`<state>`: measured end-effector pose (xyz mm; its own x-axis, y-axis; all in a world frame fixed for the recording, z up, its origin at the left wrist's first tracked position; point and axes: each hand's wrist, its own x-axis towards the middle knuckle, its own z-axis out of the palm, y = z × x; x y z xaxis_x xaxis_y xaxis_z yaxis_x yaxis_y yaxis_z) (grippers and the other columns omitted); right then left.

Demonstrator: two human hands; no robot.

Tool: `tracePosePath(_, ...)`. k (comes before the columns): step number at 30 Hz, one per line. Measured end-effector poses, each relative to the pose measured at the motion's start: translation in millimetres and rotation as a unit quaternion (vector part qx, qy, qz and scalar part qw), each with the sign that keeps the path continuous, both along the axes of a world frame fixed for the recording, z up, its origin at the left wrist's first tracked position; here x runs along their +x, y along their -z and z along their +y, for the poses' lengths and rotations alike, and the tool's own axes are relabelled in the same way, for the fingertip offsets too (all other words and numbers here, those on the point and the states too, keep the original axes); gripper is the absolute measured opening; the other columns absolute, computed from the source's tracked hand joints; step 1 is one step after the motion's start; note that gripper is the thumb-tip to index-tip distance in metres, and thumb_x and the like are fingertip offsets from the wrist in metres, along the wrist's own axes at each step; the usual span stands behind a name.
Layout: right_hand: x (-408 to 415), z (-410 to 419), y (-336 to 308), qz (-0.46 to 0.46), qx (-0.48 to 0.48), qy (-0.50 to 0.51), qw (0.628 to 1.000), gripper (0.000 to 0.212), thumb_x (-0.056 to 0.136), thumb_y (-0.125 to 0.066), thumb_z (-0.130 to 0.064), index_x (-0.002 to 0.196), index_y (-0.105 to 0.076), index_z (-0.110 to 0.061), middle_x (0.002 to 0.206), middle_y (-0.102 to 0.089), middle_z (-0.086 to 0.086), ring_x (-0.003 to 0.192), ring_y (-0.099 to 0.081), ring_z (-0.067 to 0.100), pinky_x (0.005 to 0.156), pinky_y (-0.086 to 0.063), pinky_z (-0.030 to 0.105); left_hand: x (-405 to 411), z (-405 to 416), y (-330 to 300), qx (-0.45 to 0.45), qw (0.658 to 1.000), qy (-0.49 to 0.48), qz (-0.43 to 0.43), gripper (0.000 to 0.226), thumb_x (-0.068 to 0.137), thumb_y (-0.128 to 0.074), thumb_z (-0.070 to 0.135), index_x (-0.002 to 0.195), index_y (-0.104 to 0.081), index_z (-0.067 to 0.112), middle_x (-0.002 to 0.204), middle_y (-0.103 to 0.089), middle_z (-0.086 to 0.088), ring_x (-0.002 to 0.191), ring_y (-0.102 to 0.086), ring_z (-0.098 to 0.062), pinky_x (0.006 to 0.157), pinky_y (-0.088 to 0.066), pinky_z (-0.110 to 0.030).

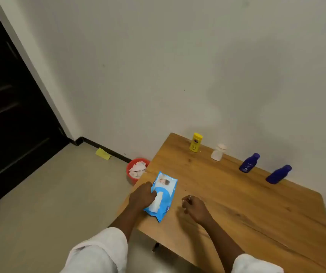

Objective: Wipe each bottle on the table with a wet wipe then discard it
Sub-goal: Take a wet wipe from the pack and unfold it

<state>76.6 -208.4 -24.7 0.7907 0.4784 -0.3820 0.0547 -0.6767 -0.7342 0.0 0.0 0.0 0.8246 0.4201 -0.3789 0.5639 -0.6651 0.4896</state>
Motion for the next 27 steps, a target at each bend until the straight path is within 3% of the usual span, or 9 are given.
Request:
tracePosePath(5,-5.6,31.2,16.0,0.056,-0.034,0.031,0.997,0.020,0.095,-0.048,-0.021,0.105,-0.064,-0.012,0.094,-0.071,0.003,0.074,-0.070,0.018,0.069,-0.053,0.030,0.0,16.5,44.0,-0.065,0.997,-0.022,0.040,0.044,0.096,-0.048,0.040,0.131,-0.046,0.013,0.130,-0.058,-0.009,0.117,-0.056,-0.025,0.090,-0.046,-0.034)
tracePosePath(8,-7.4,44.1,23.2,0.076,-0.049,0.037,0.995,0.020,0.096,-0.047,-0.021,0.101,-0.064,-0.011,0.090,-0.071,0.003,0.070,-0.068,0.015,0.065,-0.052,0.029,5.4,16.5,61.8,-0.102,0.994,-0.038,0.032,0.048,0.094,-0.053,0.041,0.131,-0.047,0.011,0.131,-0.058,-0.010,0.118,-0.057,-0.025,0.092,-0.046,-0.033)
tracePosePath(12,-8.9,48.9,40.3,0.091,-0.054,0.045,0.993,0.020,0.093,-0.049,-0.022,0.096,-0.066,-0.012,0.090,-0.072,0.000,0.083,-0.069,0.021,0.079,-0.055,0.043,14.9,10.7,78.4,-0.108,0.993,-0.041,0.032,0.051,0.093,-0.057,0.039,0.133,-0.045,0.010,0.134,-0.056,-0.009,0.123,-0.054,-0.023,0.099,-0.045,-0.032)
tracePosePath(16,-6.9,41.7,49.3,0.105,-0.053,0.054,0.992,0.022,0.095,-0.047,-0.025,0.097,-0.066,-0.015,0.096,-0.072,0.000,0.088,-0.068,0.020,0.083,-0.054,0.040,18.1,9.0,88.1,-0.106,0.992,-0.050,0.039,0.043,0.091,-0.058,0.041,0.124,-0.048,0.014,0.127,-0.060,-0.006,0.116,-0.059,-0.022,0.095,-0.050,-0.033)
tracePosePath(20,-5.7,34.6,47.3,0.125,-0.032,0.096,0.987,0.019,0.096,-0.049,-0.023,0.088,-0.066,-0.021,0.092,-0.072,0.001,0.081,-0.066,0.017,0.079,-0.053,0.035,22.3,11.0,92.2,-0.167,0.982,-0.081,0.034,0.033,0.090,-0.063,0.033,0.113,-0.056,0.010,0.118,-0.064,-0.009,0.106,-0.064,-0.023,0.088,-0.054,-0.033)
tracePosePath(24,-0.8,29.9,32.1,0.157,0.006,0.155,0.975,0.025,0.099,-0.044,-0.014,0.085,-0.064,-0.014,0.081,-0.070,0.004,0.062,-0.062,0.011,0.055,-0.047,0.019,43.9,20.7,72.7,-0.215,0.975,-0.045,0.034,0.016,0.086,-0.066,0.023,0.083,-0.058,0.010,0.095,-0.065,-0.010,0.090,-0.062,-0.021,0.075,-0.046,-0.028)
tracePosePath(27,4.5,26.9,17.1,0.192,0.055,0.201,0.959,0.021,0.099,-0.044,-0.012,0.086,-0.061,-0.009,0.079,-0.068,0.006,0.053,-0.062,0.012,0.049,-0.041,0.020,66.7,25.9,46.7,-0.227,0.973,0.015,0.049,0.040,0.084,-0.068,0.019,0.055,-0.040,0.016,0.059,-0.043,-0.001,0.058,-0.045,-0.015,0.059,-0.034,-0.027)
